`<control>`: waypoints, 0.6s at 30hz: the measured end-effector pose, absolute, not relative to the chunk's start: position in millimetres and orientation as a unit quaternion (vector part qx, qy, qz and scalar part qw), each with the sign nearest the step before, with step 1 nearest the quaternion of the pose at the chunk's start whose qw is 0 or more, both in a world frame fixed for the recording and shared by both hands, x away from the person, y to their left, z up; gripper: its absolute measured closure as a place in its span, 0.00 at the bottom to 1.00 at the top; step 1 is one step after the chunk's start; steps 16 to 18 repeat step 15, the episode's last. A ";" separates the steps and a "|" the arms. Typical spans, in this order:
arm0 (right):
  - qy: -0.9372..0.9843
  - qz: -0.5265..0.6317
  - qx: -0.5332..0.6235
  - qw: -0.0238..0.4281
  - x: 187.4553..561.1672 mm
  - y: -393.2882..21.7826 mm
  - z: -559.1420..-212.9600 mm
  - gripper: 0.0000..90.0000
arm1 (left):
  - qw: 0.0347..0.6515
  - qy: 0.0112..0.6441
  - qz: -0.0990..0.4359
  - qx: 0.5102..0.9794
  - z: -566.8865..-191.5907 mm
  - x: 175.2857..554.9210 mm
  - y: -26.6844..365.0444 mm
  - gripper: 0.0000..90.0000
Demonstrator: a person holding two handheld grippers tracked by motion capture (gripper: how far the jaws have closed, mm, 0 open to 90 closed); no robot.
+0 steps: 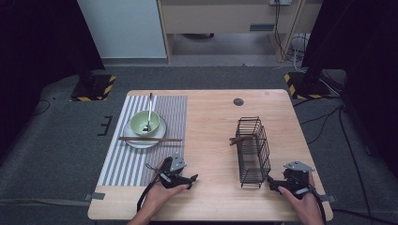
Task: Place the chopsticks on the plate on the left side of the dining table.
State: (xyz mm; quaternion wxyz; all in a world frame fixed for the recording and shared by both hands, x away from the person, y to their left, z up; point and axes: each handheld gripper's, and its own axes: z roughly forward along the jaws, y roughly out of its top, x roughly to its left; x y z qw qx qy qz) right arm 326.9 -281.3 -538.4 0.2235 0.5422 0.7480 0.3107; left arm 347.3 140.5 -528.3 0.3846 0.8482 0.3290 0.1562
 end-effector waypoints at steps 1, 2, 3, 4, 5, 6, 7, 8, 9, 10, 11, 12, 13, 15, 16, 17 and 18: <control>0.748 0.311 0.542 0.224 326.9 -281.4 -538.4 0.01 | 0.382 0.330 0.154 0.849 -529.7 347.5 139.2 0.16; 0.748 0.311 0.542 0.224 326.9 -281.3 -538.4 0.01 | 0.377 0.329 0.153 0.852 -530.8 348.0 138.2 0.15; 0.748 0.311 0.542 0.223 326.9 -281.3 -538.4 0.01 | 0.374 0.331 0.152 0.853 -532.1 348.4 137.3 0.15; 0.748 0.311 0.542 0.224 326.9 -281.4 -538.4 0.01 | 0.370 0.333 0.151 0.854 -533.3 349.0 136.4 0.15; 0.748 0.311 0.542 0.223 326.9 -281.3 -538.4 0.01 | 0.365 0.332 0.150 0.857 -534.4 349.6 135.6 0.15; 0.748 0.311 0.542 0.223 326.9 -281.3 -538.3 0.01 | 0.365 0.334 0.148 0.856 -535.3 350.4 135.4 0.13; 0.748 0.311 0.542 0.224 326.9 -281.3 -538.4 0.01 | 0.365 0.337 0.145 0.855 -535.3 351.1 135.5 0.12; 0.748 0.311 0.542 0.223 326.9 -281.3 -538.3 0.01 | 0.365 0.339 0.146 0.855 -535.3 351.4 135.3 0.12; 0.748 0.311 0.542 0.224 326.9 -281.4 -538.4 0.01 | 0.365 0.339 0.147 0.855 -535.4 351.6 135.0 0.12; 0.748 0.311 0.542 0.224 326.9 -281.4 -538.4 0.01 | 0.364 0.340 0.147 0.855 -535.5 351.6 134.7 0.12; 0.748 0.311 0.542 0.224 326.9 -281.3 -538.4 0.01 | 0.364 0.340 0.147 0.855 -535.5 351.8 134.6 0.11; 0.748 0.311 0.542 0.224 326.9 -281.4 -538.4 0.01 | 0.363 0.341 0.147 0.855 -535.5 352.0 134.6 0.11; 0.748 0.311 0.542 0.224 326.9 -281.3 -538.4 0.01 | 0.363 0.341 0.146 0.855 -535.5 352.2 134.5 0.11; 0.748 0.311 0.542 0.224 327.0 -281.3 -538.4 0.01 | 0.363 0.340 0.144 0.856 -535.7 352.6 134.1 0.10; 0.748 0.311 0.542 0.224 327.0 -281.3 -538.4 0.01 | 0.363 0.340 0.144 0.856 -535.7 352.6 134.1 0.10; 0.748 0.311 0.542 0.224 327.0 -281.3 -538.4 0.01 | 0.363 0.340 0.144 0.856 -535.7 352.6 134.1 0.10; 0.748 0.311 0.542 0.224 327.0 -281.3 -538.4 0.01 | 0.363 0.340 0.144 0.856 -535.7 352.6 134.1 0.10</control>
